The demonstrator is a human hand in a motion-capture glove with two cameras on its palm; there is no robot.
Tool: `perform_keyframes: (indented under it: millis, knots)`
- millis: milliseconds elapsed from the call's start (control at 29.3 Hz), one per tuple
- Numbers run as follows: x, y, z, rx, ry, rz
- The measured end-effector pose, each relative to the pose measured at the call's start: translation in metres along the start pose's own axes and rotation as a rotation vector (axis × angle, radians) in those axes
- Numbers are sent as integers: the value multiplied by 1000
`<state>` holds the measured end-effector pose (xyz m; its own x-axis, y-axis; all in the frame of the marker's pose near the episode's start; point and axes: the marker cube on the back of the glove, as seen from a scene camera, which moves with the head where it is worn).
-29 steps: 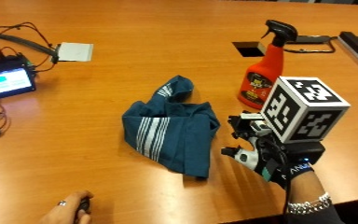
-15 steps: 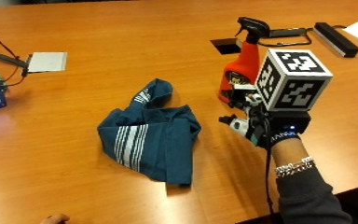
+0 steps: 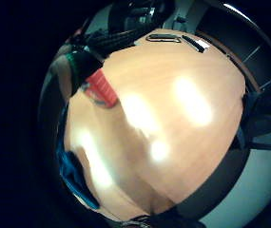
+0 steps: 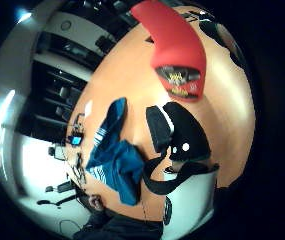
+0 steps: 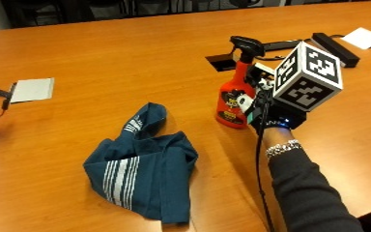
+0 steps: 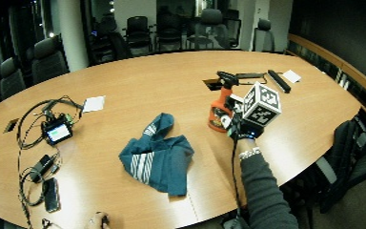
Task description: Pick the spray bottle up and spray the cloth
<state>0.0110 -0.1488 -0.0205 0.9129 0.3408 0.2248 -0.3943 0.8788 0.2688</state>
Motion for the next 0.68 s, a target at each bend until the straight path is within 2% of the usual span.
perform_keyframes:
  millis: [410,683]
  knots:
    - [-15,-31,21,88,-583,200]
    - [8,-33,21,351,-624,268]
